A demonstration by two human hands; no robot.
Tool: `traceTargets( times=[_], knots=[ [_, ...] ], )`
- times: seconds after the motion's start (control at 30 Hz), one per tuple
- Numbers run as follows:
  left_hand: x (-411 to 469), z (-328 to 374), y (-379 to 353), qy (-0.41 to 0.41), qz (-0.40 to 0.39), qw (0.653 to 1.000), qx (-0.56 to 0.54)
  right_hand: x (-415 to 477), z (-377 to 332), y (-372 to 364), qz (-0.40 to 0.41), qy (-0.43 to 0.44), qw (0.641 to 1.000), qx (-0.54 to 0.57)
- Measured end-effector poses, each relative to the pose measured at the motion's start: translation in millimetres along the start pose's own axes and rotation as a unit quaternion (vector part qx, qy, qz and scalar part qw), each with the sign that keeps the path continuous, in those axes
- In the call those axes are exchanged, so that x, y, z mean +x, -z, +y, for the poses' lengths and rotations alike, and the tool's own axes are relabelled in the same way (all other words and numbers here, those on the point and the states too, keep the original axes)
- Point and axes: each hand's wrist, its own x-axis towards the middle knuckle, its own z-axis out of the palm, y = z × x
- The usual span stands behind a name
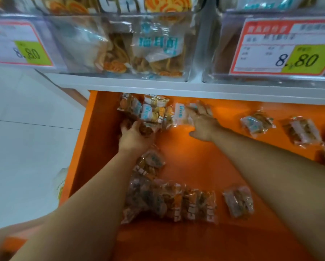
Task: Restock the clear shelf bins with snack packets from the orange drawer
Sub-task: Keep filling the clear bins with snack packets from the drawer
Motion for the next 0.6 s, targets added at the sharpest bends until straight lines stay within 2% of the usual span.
traceTargets(
  times=[0.2, 0.27, 0.37, 0.47, 0.6],
  knots=[
    [1, -3, -8, -0.052, -0.084, 0.995, -0.018, -5, 4, -8, -0.025, 0.034, 0.997, -0.072],
    [2, -4, -6, -0.049, -0.104, 0.993, -0.032, -22, 6, -14, -0.048, 0.041, 0.996, -0.061],
    [-3, 3, -6, -0.081, -0.124, 0.989, 0.013, -40, 15, -24, -0.074, 0.044, 0.995, 0.051],
    [-12, 12, -16, -0.095, -0.196, 0.976, -0.028, -46, 26, -31, -0.030, 0.011, 0.990, 0.139],
    [-19, 18, -33, -0.136, -0.210, 0.968, -0.003, -52, 32, -32, -0.019, -0.050, 0.962, 0.268]
  ],
)
